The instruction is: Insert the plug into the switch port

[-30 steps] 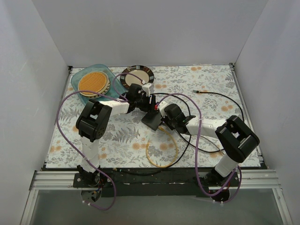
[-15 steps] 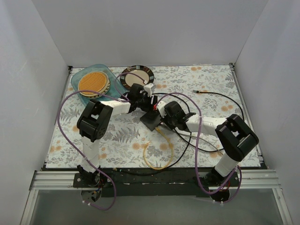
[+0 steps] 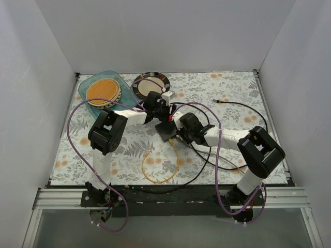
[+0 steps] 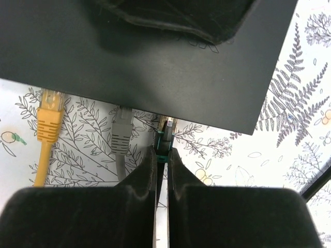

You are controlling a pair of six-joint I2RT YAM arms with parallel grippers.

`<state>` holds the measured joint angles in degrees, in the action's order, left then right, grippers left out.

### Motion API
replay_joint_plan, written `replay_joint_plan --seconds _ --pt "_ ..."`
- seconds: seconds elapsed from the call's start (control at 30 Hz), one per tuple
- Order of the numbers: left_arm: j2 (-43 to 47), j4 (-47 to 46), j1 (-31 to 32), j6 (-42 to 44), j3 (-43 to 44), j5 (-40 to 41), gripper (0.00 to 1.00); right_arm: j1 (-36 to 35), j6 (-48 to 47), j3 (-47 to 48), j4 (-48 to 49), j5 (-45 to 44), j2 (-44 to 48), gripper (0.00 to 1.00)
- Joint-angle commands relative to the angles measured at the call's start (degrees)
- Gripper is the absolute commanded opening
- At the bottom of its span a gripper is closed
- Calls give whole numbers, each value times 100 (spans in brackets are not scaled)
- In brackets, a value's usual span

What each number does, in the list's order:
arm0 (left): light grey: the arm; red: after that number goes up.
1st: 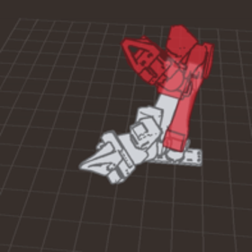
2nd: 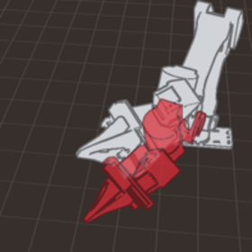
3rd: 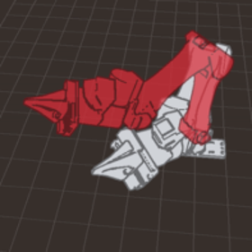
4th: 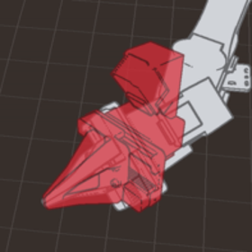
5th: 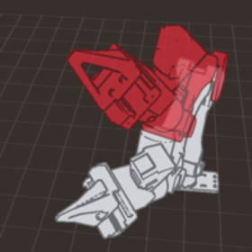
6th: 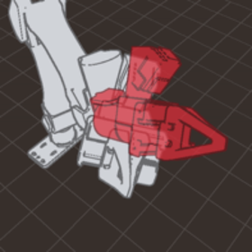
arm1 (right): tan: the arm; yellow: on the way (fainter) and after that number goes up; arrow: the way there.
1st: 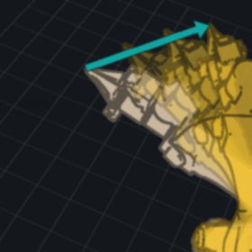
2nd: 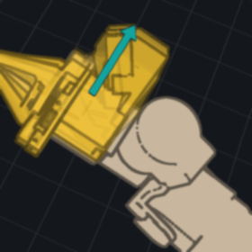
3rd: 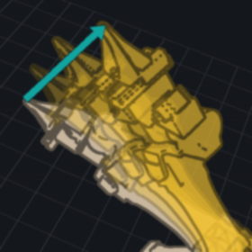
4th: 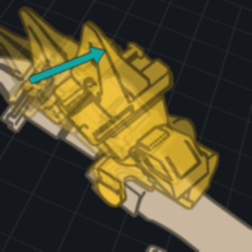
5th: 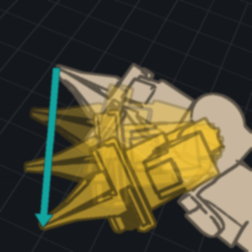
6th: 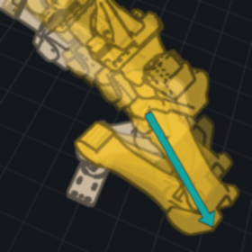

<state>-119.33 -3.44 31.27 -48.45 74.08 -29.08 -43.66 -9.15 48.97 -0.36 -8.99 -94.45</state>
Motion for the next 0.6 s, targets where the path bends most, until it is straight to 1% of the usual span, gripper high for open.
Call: replay_joint_plan --seconds 0.0,0.07,0.17,0.57 --pt "322 670 943 -622 -631 -2154 54 -90 273 403 2883 -392 322 1" --pt "436 564 951 -648 -815 -2172 54 -99 317 350 2963 -498 357 1" --pt "507 397 951 -728 -939 -2277 54 -90 238 429 2989 -419 323 1" --pt "577 371 1118 -666 -975 -3006 52 -90 -26 631 3358 -59 138 1"
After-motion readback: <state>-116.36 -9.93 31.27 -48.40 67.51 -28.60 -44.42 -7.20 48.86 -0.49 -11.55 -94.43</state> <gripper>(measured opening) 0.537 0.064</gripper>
